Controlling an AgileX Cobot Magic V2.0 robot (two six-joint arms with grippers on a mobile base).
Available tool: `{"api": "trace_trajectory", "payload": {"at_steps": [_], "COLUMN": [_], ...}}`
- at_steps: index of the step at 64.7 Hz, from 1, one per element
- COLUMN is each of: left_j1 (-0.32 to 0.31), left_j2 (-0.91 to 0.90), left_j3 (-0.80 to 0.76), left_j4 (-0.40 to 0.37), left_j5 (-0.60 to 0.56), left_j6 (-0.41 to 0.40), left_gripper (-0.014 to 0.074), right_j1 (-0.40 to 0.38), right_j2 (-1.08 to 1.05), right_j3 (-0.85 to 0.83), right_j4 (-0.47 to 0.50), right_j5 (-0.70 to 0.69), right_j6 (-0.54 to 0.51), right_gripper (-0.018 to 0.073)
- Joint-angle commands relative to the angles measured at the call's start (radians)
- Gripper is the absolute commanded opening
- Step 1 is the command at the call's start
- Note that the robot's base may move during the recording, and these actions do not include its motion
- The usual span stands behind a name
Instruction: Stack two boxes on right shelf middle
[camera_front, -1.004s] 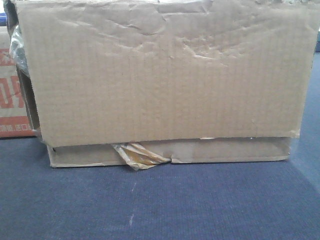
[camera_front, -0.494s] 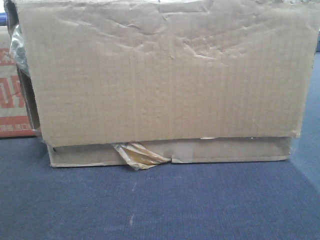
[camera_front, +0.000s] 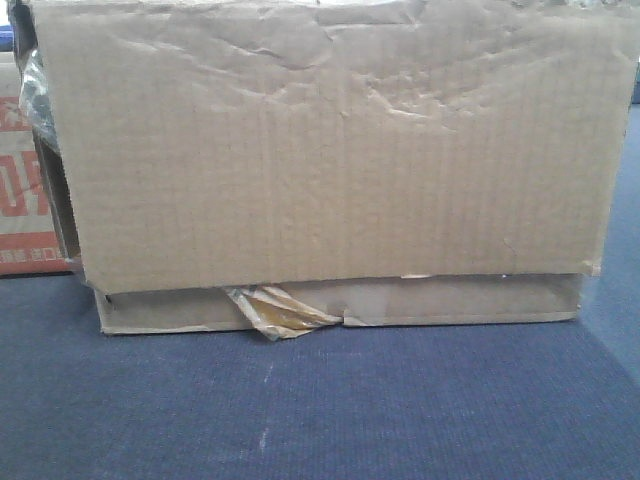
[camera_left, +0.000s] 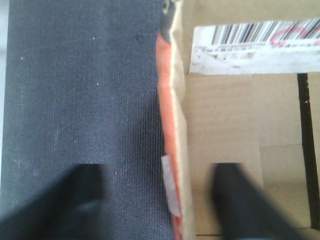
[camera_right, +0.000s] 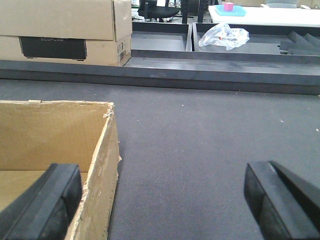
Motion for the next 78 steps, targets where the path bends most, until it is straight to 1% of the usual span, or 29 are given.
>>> {"api": "trace_trajectory", "payload": {"at_steps": [1, 2, 7, 17, 27, 32, 36, 45, 54, 61, 69, 74, 78], "left_j1": [-0.002, -0.002, -0.002, -0.002, 0.0, 0.008, 0.021, 0.054, 0.057, 0.057, 0.046, 0.006, -0.05], "left_j2": [-0.004, -0.004, -0.004, -0.004, -0.033, -0.066, -0.095, -0.17, -0.244, -0.286, -0.311, -0.315, -0.315], "left_j3": [-0.012, -0.012, -0.012, -0.012, -0.016, -0.024, -0.049, -0.127, -0.228, -0.311, -0.402, -0.454, -0.482], "left_j4": [-0.006, -0.006, -0.006, -0.02, -0.014, -0.012, -0.009, -0.009, -0.009, -0.078, -0.211, -0.247, -0.249], "left_j5": [-0.007, -0.007, 0.001, -0.001, 0.007, 0.007, 0.007, 0.007, 0.007, 0.009, 0.011, 0.022, 0.03], "left_j6": [0.002, 0.002, 0.002, -0.003, -0.06, -0.067, -0.092, -0.115, -0.142, -0.142, -0.144, -0.148, -0.172], "left_gripper": [0.0102, 0.0053, -0.0109, -0.0111, -0.0111, -0.0111, -0.0111, -0.0111, -0.0111, -0.0111, -0.0111, -0.0111, -0.0111], "right_j1": [0.001, 0.001, 0.001, 0.001, 0.001, 0.001, 0.001, 0.001, 0.001, 0.001, 0.001, 0.001, 0.001], "right_j2": [0.005, 0.005, 0.005, 0.005, 0.005, 0.005, 0.005, 0.005, 0.005, 0.005, 0.005, 0.005, 0.005], "right_j3": [-0.008, -0.008, -0.008, -0.008, -0.008, -0.008, -0.008, -0.008, -0.008, -0.008, -0.008, -0.008, -0.008], "right_j4": [0.001, 0.001, 0.001, 0.001, 0.001, 0.001, 0.001, 0.001, 0.001, 0.001, 0.001, 0.001, 0.001], "right_j5": [-0.017, -0.017, -0.017, -0.017, -0.017, -0.017, -0.016, -0.016, -0.011, -0.011, -0.009, -0.009, -0.009], "right_j6": [-0.001, -0.001, -0.001, -0.001, -0.001, -0.001, -0.001, -0.001, -0.001, -0.001, -0.001, -0.001, -0.001], "right_gripper": [0.056, 0.056, 0.056, 0.056, 0.056, 0.056, 0.056, 0.056, 0.056, 0.056, 0.056, 0.056, 0.056]}}
